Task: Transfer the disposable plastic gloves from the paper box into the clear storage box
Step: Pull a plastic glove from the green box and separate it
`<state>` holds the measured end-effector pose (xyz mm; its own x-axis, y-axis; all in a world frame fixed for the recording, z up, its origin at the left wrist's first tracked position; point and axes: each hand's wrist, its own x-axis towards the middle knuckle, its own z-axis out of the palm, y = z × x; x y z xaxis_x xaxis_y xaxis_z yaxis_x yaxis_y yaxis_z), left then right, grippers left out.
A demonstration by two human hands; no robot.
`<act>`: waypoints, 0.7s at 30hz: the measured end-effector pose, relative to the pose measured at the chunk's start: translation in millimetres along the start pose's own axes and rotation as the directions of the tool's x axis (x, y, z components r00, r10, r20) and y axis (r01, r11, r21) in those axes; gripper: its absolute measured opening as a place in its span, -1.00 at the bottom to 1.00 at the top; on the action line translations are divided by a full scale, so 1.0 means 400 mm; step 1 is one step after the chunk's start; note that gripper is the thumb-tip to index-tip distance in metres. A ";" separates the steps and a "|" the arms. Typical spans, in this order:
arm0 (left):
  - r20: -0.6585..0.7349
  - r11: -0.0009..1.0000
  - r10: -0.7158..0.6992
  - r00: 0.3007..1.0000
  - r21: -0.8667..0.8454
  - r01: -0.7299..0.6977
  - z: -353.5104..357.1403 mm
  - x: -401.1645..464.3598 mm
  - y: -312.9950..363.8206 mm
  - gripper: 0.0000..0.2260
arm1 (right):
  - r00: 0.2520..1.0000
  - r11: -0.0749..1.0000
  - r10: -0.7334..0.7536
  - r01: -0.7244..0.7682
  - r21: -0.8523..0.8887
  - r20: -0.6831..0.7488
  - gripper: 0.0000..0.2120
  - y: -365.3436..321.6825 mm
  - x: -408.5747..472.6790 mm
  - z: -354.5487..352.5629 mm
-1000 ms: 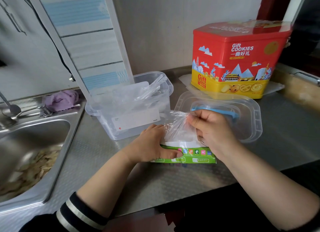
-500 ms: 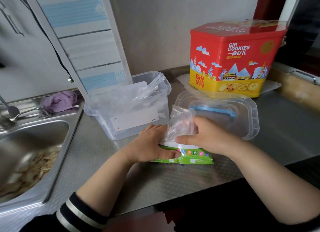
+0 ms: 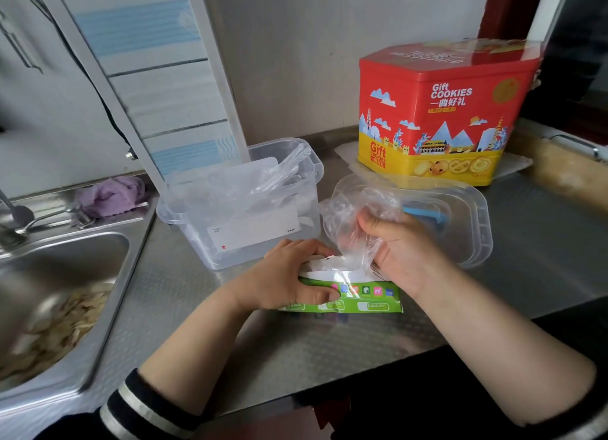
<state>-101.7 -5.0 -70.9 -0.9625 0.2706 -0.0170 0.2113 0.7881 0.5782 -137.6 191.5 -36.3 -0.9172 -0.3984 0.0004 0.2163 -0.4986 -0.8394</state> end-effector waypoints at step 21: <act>-0.166 0.941 0.058 0.984 -0.321 -0.110 -0.074 -0.068 0.118 -0.29 | 0.965 0.599 -0.050 0.235 -0.766 0.257 -0.53 0.017 -0.005 -0.018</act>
<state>-70.5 8.5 -18.9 -0.9634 0.2202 0.1527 0.2501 0.5345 0.8073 -136.7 194.1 -46.0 -0.8103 -0.5570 0.1819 -0.3420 0.1974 -0.9188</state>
